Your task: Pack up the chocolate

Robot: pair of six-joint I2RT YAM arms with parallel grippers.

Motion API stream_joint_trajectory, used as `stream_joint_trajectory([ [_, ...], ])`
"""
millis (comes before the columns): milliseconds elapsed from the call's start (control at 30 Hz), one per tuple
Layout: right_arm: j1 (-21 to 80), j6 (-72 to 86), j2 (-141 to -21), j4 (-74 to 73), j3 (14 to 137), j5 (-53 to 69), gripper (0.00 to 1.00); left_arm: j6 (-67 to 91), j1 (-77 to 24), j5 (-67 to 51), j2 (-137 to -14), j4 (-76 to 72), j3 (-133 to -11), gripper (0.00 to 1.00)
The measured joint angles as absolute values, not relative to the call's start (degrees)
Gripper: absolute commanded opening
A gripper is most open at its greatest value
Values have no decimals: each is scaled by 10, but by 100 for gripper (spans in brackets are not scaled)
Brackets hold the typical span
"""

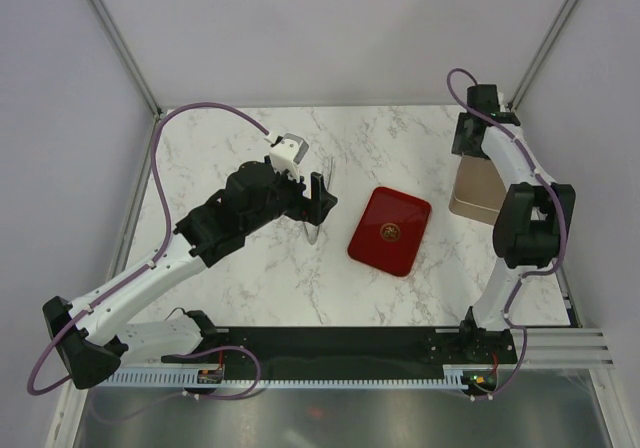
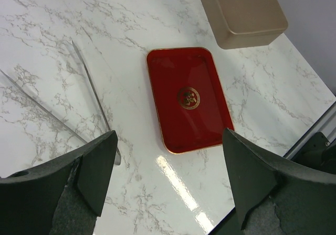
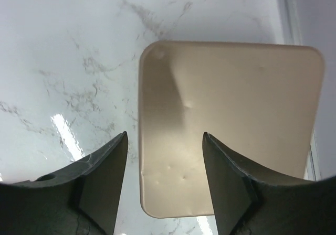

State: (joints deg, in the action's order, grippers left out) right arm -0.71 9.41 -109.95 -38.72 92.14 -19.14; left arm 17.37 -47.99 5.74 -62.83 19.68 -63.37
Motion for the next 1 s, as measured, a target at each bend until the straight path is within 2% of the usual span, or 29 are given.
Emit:
stream_joint_trajectory([
  [233,-99,147,-1030,-376,924,-188,71,173,-480,59,-628,197,-634,89],
  [267,-115,154,-1021,-374,916,-183,75,173,-480,59,-628,197,-634,89],
  [367,-160,170,-1000,-363,877,-173,78,172,-480,59,-628,197,-634,89],
  [733,-246,186,-990,-317,731,-91,79,173,-480,59,-635,196,-631,89],
  [1000,-293,195,-973,-229,667,31,66,182,-480,61,-686,171,-628,88],
])
